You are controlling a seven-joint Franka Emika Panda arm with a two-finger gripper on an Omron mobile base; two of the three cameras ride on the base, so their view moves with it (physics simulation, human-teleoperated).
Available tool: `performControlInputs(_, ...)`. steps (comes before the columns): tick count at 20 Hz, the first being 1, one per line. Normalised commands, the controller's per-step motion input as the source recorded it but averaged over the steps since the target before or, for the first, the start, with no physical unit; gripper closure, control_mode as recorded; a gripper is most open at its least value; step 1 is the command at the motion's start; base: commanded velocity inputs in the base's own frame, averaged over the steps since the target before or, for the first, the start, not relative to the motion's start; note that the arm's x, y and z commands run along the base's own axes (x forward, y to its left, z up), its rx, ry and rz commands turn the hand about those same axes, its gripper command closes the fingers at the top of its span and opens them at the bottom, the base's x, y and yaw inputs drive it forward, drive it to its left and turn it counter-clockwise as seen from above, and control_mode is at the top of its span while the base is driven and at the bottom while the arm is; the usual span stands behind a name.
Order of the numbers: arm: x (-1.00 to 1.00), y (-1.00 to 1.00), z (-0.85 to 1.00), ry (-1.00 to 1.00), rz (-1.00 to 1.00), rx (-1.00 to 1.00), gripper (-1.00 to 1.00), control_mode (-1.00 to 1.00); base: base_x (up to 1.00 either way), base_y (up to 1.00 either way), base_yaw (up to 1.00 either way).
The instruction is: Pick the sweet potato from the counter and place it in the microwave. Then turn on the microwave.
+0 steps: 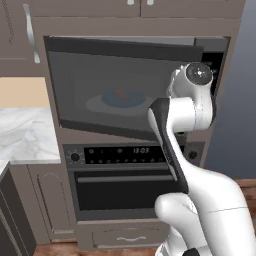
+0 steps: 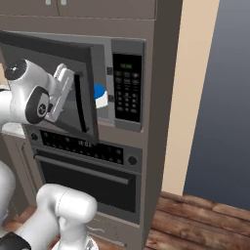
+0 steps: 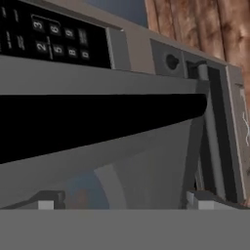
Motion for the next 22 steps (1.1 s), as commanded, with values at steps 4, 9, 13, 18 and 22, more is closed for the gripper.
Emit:
performControlInputs(4,0.61,-0.18,-0.09,0.01,-0.09,0.0,-1.0,-1.0,0.0,0.0,0.0)
performControlInputs(9,0.63,-0.12,-0.13,0.0,-0.07,0.0,-1.0,-1.0,0.0,0.0,0.0)
performControlInputs(13,0.62,-0.09,-0.15,0.0,-0.01,0.0,-1.0,-1.0,0.0,0.0,0.0)
performControlInputs(18,0.6,-0.11,-0.17,0.0,0.0,0.0,-1.0,-1.0,0.0,0.0,0.0)
performControlInputs(22,0.57,-0.1,-0.18,0.0,0.0,0.0,-1.0,-1.0,0.0,0.0,0.0)
